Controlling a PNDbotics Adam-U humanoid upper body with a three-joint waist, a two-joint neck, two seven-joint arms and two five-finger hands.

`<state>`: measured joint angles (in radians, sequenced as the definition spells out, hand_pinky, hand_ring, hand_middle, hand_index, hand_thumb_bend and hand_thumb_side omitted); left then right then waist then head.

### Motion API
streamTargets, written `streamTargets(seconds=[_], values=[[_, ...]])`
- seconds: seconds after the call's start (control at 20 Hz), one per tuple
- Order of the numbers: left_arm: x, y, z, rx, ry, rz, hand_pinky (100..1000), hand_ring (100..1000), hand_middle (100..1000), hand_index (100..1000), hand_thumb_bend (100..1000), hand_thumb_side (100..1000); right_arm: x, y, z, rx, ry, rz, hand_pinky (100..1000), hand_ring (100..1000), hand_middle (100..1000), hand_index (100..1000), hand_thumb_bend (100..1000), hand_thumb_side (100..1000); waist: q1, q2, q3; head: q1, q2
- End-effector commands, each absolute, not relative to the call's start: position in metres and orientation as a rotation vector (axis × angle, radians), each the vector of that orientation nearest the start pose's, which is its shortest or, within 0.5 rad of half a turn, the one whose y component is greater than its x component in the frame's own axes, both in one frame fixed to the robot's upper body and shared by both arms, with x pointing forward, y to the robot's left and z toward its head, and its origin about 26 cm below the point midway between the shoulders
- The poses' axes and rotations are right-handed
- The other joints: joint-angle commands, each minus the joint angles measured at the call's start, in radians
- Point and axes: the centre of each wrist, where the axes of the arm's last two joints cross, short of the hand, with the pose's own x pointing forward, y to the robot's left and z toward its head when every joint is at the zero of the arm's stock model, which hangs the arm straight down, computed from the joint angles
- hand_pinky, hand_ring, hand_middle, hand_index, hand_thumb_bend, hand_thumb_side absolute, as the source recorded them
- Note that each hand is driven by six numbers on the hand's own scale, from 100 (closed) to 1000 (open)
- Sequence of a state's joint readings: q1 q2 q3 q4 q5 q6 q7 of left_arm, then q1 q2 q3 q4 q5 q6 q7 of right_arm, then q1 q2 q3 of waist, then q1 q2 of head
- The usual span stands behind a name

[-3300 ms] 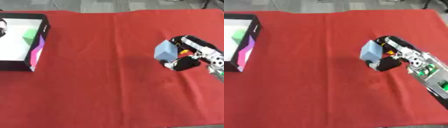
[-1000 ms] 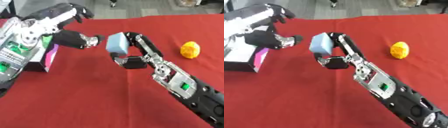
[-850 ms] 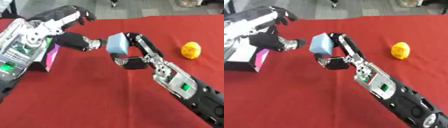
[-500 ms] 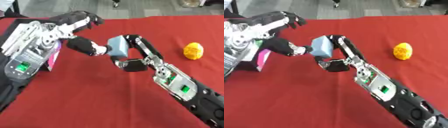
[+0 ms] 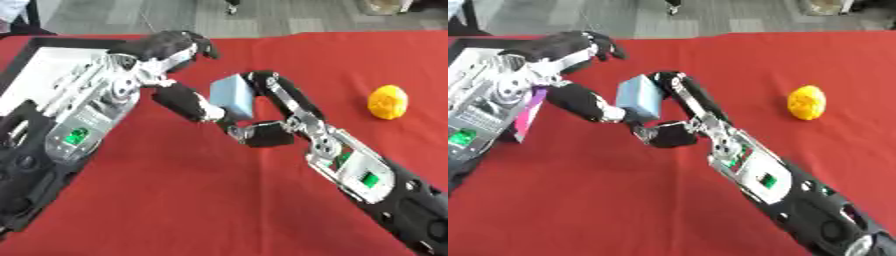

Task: Pick up the objects with one hand, pass them to the other hand, and then place them into the box on the other side of the table.

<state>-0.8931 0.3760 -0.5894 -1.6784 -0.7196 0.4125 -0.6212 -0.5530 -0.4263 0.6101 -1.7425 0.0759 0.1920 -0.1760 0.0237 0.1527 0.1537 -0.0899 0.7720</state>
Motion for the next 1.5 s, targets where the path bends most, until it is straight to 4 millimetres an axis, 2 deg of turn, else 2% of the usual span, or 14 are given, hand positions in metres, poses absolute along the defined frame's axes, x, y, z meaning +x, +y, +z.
streamTargets(seconds=[0.05,0.55,0.95,1.3,1.5], values=[[0.345,0.090,0.254,0.640,-1.560,-1.711,878,849,828,888,615,542,0.321,-0.133,0.158,-0.116,-1.985,0.910,751,624,502,682,100,100,0.011,-0.022,-0.001,0.003,-0.002],[0.345,0.089,0.251,0.619,-1.559,-1.718,865,836,809,858,511,465,0.319,-0.132,0.161,-0.106,-1.983,0.954,748,622,500,680,100,100,0.009,-0.019,-0.002,0.004,-0.002],[0.349,0.087,0.244,0.601,-1.554,-1.692,852,823,794,846,445,446,0.316,-0.131,0.166,-0.094,-1.999,0.975,749,622,501,680,100,100,0.009,-0.016,-0.005,0.006,-0.002],[0.351,0.085,0.239,0.573,-1.544,-1.692,848,819,785,839,433,454,0.313,-0.131,0.167,-0.090,-2.001,0.987,749,622,501,680,100,100,0.009,-0.015,-0.006,0.006,-0.002],[0.352,0.085,0.237,0.568,-1.542,-1.681,835,805,760,823,402,427,0.311,-0.132,0.167,-0.088,-2.000,0.994,748,622,501,679,100,100,0.009,-0.014,-0.006,0.005,-0.002]])
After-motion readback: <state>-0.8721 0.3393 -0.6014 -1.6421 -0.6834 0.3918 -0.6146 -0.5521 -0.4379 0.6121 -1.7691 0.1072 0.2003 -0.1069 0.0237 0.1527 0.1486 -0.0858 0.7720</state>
